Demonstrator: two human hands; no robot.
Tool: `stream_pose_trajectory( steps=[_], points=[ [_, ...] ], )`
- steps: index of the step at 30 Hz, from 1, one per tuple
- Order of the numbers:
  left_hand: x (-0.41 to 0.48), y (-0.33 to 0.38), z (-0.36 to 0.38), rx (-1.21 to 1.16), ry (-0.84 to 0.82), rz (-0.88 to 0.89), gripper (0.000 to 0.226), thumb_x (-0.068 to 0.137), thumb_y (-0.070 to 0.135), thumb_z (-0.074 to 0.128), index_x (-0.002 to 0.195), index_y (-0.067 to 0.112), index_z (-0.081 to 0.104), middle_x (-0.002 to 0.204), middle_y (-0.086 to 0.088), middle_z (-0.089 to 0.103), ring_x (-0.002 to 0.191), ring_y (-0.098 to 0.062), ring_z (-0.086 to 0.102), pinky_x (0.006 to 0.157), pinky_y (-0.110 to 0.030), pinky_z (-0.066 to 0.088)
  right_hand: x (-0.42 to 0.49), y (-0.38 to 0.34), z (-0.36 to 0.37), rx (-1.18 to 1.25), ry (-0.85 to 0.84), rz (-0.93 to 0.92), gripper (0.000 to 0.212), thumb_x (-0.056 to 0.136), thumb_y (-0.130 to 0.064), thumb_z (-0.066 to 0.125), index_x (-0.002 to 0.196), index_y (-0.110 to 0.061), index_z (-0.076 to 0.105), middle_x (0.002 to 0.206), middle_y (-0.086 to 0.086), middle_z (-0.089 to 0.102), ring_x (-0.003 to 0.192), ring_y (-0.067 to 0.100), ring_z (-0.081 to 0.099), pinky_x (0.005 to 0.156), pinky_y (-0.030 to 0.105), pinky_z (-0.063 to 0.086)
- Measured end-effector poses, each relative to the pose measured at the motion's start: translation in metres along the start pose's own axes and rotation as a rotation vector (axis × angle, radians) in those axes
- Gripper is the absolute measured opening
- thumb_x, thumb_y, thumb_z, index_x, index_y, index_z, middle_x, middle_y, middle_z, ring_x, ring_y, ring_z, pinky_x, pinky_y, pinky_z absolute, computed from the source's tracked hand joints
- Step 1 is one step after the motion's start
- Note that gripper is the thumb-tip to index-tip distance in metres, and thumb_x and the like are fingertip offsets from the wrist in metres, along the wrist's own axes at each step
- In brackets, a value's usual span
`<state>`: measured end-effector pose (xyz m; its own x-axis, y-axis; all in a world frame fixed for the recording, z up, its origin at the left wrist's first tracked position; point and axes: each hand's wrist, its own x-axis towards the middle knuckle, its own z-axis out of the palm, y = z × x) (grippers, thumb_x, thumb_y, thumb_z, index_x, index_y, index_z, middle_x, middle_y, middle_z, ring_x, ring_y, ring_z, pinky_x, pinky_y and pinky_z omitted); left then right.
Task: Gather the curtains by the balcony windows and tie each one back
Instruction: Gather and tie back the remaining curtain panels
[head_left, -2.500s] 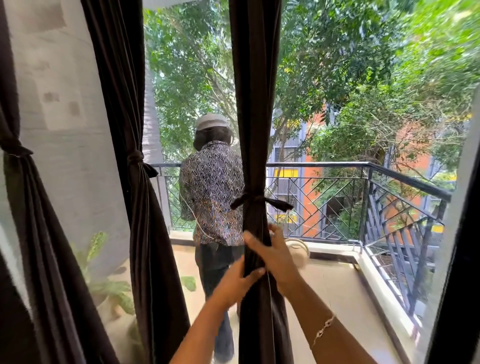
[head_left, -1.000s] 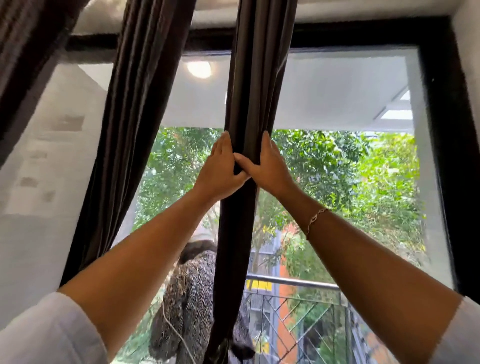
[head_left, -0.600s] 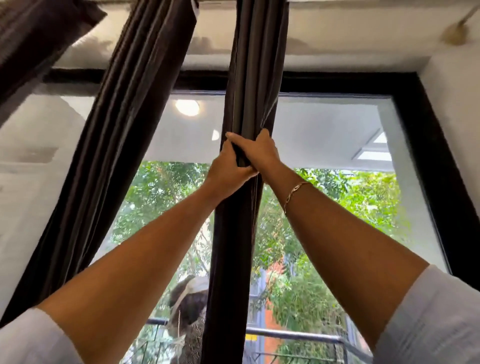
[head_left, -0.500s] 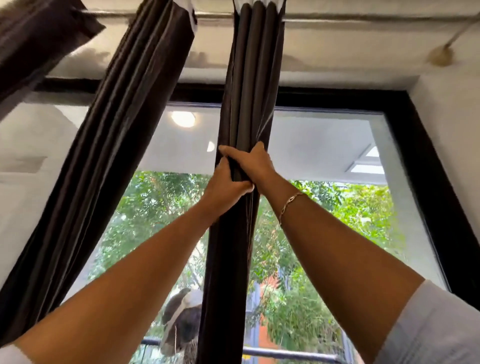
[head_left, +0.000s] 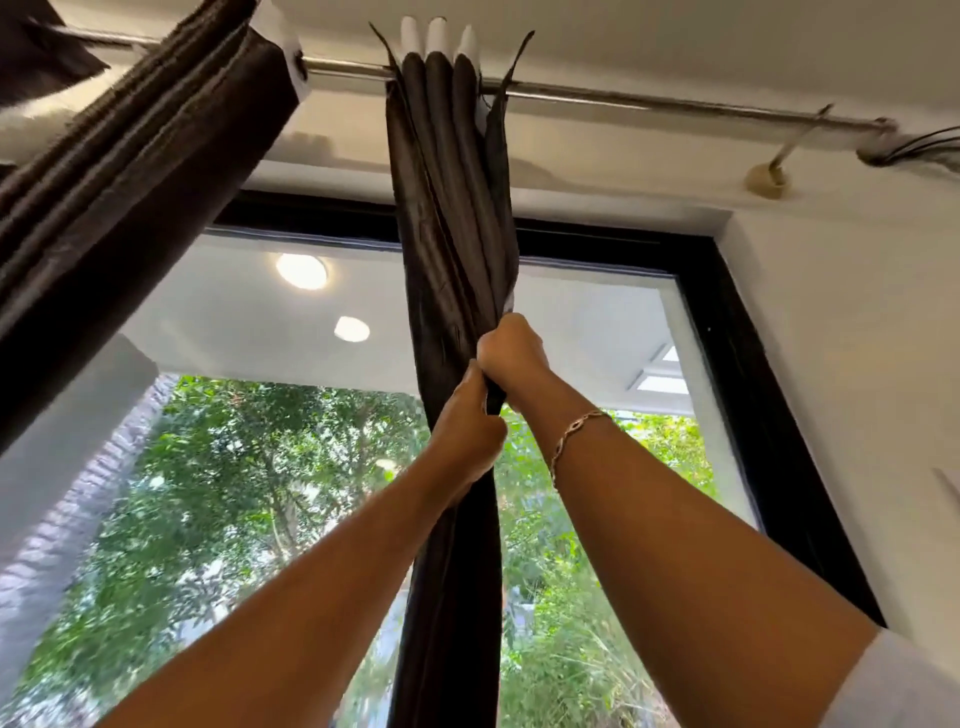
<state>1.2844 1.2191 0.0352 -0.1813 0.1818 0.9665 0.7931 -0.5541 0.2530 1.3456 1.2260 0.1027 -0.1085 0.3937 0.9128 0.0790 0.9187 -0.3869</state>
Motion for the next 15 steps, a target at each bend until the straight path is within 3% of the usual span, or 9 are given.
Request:
stream_pose_trajectory(
  steps=[2, 3, 5, 7, 10, 12, 15],
  points=[
    [0.006, 0.013, 0.029, -0.043, -0.007, 0.011, 0.068, 0.07, -0.019, 0.033, 0.132, 0.008, 0.045, 0.114, -0.017, 0.06, 0.085, -0.019, 0.057, 0.063, -0.016, 0.043, 0.008, 0.014, -0.028, -0.037, 0.025, -0.022, 0.035, 0.092, -0.008, 0.043, 0.126, 0.0, 0.046, 0.132, 0.022, 0.05, 0.122, 0.037, 0.048, 0.095, 0.036, 0.04],
    [0.01, 0.019, 0.045, -0.067, -0.008, 0.013, 0.07, 0.07, -0.019, 0.033, 0.133, 0.008, 0.044, 0.115, -0.016, 0.06, 0.085, -0.018, 0.057, 0.067, -0.021, 0.045, 0.012, 0.021, -0.042, -0.059, 0.032, -0.038, 0.034, 0.092, -0.008, 0.044, 0.126, 0.0, 0.046, 0.132, 0.022, 0.051, 0.122, 0.037, 0.048, 0.095, 0.036, 0.04],
    [0.014, 0.033, 0.079, -0.091, -0.009, 0.01, 0.069, 0.071, -0.018, 0.033, 0.134, 0.009, 0.043, 0.115, -0.016, 0.06, 0.088, -0.022, 0.058, 0.073, -0.031, 0.046, 0.022, 0.037, -0.071, -0.091, 0.038, -0.063, 0.034, 0.092, -0.007, 0.043, 0.125, 0.001, 0.046, 0.13, 0.022, 0.051, 0.12, 0.038, 0.048, 0.094, 0.037, 0.041],
    [0.015, 0.044, 0.11, -0.09, -0.019, 0.013, 0.066, 0.071, -0.016, 0.034, 0.131, 0.009, 0.045, 0.111, -0.016, 0.061, 0.09, -0.026, 0.058, 0.074, -0.033, 0.045, 0.031, 0.055, -0.097, -0.11, 0.037, -0.059, 0.037, 0.091, -0.006, 0.043, 0.127, 0.001, 0.043, 0.131, 0.023, 0.05, 0.12, 0.038, 0.048, 0.096, 0.039, 0.042],
    [0.014, 0.055, 0.156, -0.077, -0.06, 0.011, 0.061, 0.071, -0.014, 0.036, 0.127, 0.007, 0.047, 0.106, -0.021, 0.06, 0.085, -0.031, 0.057, 0.064, -0.024, 0.04, 0.041, 0.088, -0.133, -0.15, 0.036, -0.038, 0.038, 0.09, -0.005, 0.042, 0.128, 0.001, 0.043, 0.131, 0.023, 0.05, 0.12, 0.039, 0.048, 0.096, 0.042, 0.043],
    [0.013, 0.062, 0.184, -0.071, -0.068, 0.003, 0.059, 0.072, -0.012, 0.038, 0.127, 0.006, 0.046, 0.108, -0.025, 0.059, 0.092, -0.038, 0.057, 0.053, -0.022, 0.038, 0.045, 0.109, -0.154, -0.158, 0.052, -0.03, 0.035, 0.089, -0.005, 0.042, 0.124, 0.001, 0.046, 0.128, 0.023, 0.052, 0.119, 0.04, 0.049, 0.095, 0.042, 0.043],
    [0.008, 0.072, 0.225, -0.082, -0.1, -0.007, 0.059, 0.071, -0.01, 0.039, 0.126, 0.01, 0.046, 0.1, -0.018, 0.059, 0.089, -0.033, 0.058, 0.049, -0.019, 0.041, 0.049, 0.139, -0.184, -0.17, 0.085, -0.009, 0.033, 0.088, -0.005, 0.043, 0.12, 0.002, 0.049, 0.125, 0.024, 0.054, 0.116, 0.039, 0.051, 0.095, 0.042, 0.044]
  ],
)
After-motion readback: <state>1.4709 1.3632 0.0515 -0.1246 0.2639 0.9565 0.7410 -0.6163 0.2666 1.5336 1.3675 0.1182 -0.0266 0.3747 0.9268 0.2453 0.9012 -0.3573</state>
